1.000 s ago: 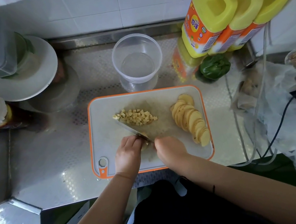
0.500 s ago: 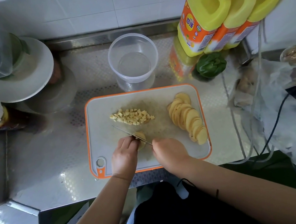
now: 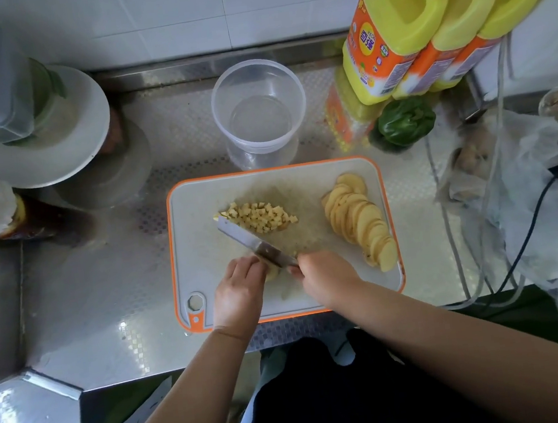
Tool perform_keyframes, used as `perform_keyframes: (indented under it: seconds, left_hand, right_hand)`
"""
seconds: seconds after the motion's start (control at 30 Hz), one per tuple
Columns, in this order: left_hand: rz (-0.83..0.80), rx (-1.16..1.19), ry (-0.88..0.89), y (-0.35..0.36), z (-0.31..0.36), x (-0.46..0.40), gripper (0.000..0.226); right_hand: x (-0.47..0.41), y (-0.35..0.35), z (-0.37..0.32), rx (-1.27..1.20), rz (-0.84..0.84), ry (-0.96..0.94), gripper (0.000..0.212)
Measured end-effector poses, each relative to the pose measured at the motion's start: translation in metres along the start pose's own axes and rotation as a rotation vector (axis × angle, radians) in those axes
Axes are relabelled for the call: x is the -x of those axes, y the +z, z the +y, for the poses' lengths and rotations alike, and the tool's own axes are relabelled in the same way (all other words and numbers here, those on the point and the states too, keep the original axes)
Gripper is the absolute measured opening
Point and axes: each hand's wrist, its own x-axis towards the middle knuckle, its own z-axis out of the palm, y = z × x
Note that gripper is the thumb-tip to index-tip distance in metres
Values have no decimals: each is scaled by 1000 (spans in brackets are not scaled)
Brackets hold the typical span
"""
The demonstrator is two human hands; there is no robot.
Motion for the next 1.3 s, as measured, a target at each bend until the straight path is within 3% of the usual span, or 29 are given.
perform_keyframes:
  seconds: [0.13, 0.3, 0.77, 0.97, 1.03, 1.1, 1.17, 1.23, 1.3]
  left_hand:
    - [4, -19, 0, -2, 2, 1, 8]
    - [31, -32, -5, -1, 2, 4, 8]
    - [39, 25, -19, 3, -2, 8, 9]
    - [198, 259, -182, -50, 22, -37, 7]
    - [-83, 206, -160, -55, 34, -84, 10]
    - [-577, 31, -165, -45, 46, -124, 11]
    - [-910, -164, -33, -31, 57, -145, 13]
    - [-1046, -305, 105, -18, 62, -152, 23]
    - [-1040, -378, 189, -12, 64, -153, 26]
  right_hand:
    - [16, 6, -7, 107, 93, -78, 26]
    - [22, 9, -14, 128, 90, -54, 14]
    - [13, 12, -23, 151, -25, 10, 22]
    - [13, 17, -22, 131, 15, 3, 25]
    - [12, 18, -22, 126, 29, 31, 22]
    - [11, 21, -23, 108, 20, 47, 21]
    - [11, 24, -24, 108, 31, 56, 24]
    - [11, 26, -25, 127, 44, 72, 36]
    - [11, 27, -25, 133, 44, 80, 40]
